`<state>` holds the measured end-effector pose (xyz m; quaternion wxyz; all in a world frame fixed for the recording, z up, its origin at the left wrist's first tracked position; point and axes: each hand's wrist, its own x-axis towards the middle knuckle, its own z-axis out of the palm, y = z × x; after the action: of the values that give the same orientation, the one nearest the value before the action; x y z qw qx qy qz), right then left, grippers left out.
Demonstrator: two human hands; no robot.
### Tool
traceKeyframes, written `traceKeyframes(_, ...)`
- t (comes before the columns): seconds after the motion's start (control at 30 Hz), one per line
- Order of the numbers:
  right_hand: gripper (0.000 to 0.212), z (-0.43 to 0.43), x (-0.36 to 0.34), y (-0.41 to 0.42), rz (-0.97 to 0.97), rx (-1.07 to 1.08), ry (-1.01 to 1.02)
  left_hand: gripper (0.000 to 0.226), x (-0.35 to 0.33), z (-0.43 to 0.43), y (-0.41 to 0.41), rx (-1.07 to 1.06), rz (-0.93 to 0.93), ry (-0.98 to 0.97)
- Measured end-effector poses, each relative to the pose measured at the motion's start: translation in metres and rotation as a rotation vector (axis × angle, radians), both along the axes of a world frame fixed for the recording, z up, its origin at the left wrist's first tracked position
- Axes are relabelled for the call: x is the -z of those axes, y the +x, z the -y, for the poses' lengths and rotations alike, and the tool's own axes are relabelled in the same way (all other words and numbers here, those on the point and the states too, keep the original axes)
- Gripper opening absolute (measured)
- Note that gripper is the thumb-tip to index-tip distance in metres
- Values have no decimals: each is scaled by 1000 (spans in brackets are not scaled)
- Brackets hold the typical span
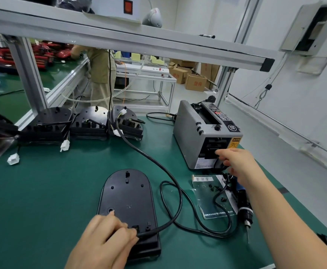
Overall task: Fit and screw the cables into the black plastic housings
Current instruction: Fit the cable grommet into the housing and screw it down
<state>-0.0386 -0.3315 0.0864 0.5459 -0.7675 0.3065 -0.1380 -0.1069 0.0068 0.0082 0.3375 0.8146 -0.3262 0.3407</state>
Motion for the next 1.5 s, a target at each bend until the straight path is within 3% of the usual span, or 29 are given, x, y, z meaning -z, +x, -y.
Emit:
traceKeyframes(0.2, 14, 4, 0, 13, 39, 88, 170, 1, 6, -1, 3, 10, 36, 8)
traceKeyframes(1.0, 14, -8, 10, 17, 190, 205, 161, 5, 4, -1, 2, 19, 9, 14)
traceKeyframes(1.1, 10, -14, 8, 3, 195, 108, 145, 4, -1, -4, 2, 50, -38, 23)
traceKeyframes(1.3, 19, -62, -2, -24, 155, -295, 86, 6, -20, -14, 1, 96, -225, 78)
traceKeyframes(1.4, 20, -99, -8, -28, 97, -490, 29, 7, -26, -22, 4, 107, -389, -68)
traceKeyframes(1.5, 21, -135, -13, -28, 54, -688, -12, 19, -25, -29, 19, -59, -473, -279)
